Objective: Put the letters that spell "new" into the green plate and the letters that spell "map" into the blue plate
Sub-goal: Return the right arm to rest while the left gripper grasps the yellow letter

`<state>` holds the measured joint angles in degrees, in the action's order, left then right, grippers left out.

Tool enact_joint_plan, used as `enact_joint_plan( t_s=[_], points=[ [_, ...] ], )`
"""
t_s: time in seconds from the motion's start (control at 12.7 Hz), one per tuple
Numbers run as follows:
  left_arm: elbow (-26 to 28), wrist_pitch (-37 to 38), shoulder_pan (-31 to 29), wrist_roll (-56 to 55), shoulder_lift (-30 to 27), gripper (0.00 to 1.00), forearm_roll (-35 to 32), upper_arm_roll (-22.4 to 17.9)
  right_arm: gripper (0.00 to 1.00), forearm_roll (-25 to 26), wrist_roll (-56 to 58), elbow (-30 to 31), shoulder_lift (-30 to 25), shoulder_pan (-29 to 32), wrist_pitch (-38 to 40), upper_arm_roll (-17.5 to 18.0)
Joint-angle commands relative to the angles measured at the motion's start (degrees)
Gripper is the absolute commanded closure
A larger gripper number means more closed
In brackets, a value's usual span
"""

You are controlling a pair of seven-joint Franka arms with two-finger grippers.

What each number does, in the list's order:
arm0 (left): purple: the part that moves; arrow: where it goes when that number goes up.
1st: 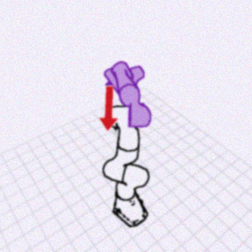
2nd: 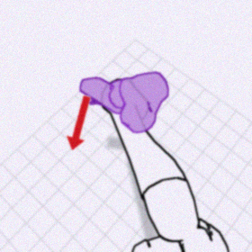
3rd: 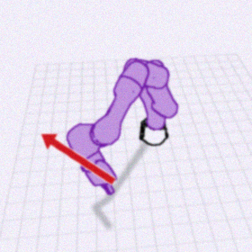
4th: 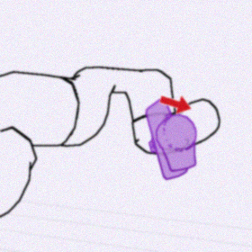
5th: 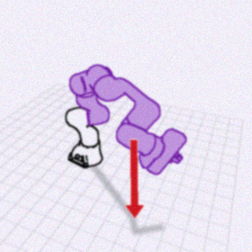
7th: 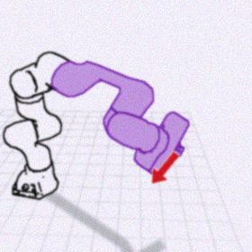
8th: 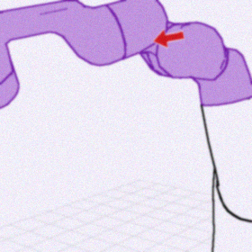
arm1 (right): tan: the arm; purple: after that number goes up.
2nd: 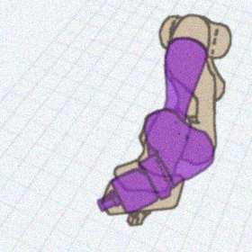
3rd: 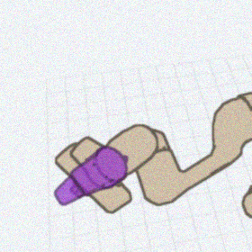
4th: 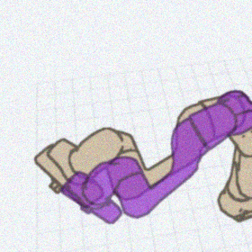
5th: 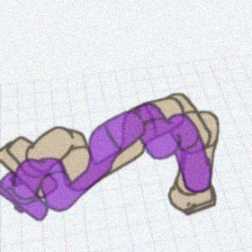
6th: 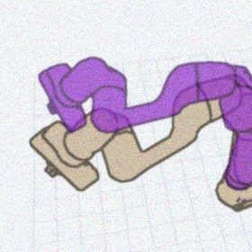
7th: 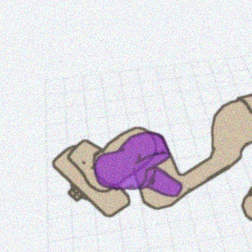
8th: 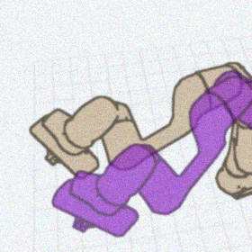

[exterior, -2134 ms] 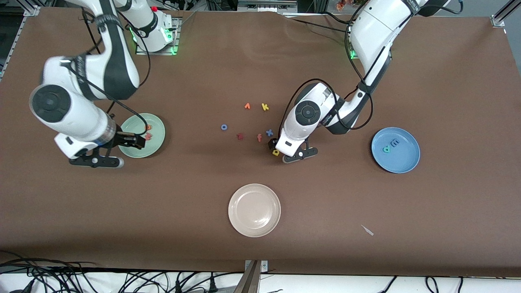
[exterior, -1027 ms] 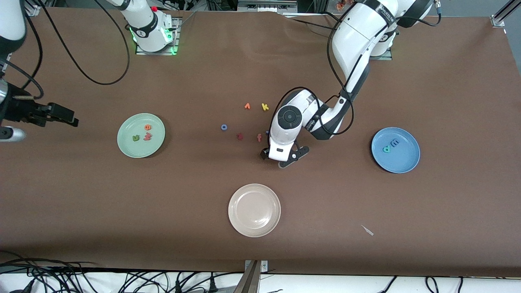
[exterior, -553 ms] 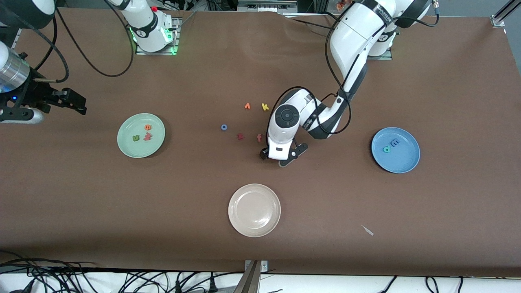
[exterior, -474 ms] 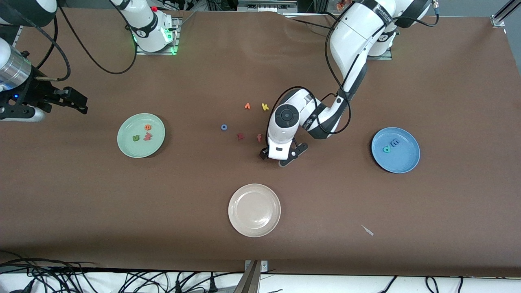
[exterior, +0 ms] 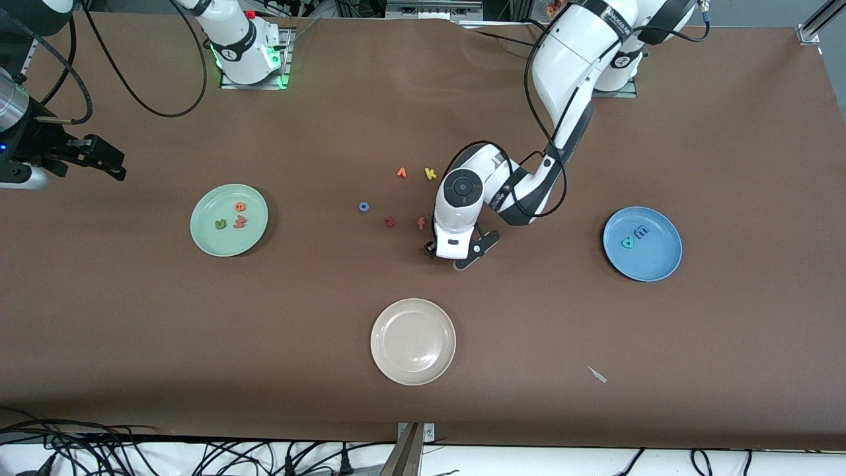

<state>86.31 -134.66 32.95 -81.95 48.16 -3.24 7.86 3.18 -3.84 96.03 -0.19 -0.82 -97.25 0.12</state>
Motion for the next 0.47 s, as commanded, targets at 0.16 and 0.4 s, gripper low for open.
enact_joint_plan(
  t_s=[0.16, 0.4],
  points=[
    [-1.8, 0.9, 1.2, -2.0, 0.9, 0.50, -0.5, -1.1, 0.00, -5.3, 1.0, -0.4, -0.5, 1.0, 0.8, -1.3],
    [-1.8, 0.9, 1.2, -1.9, 0.9, 0.59, -0.5, -1.1, 0.00, -4.6, 0.7, -1.0, -0.3, 1.0, 3.2, -1.3]
  ],
)
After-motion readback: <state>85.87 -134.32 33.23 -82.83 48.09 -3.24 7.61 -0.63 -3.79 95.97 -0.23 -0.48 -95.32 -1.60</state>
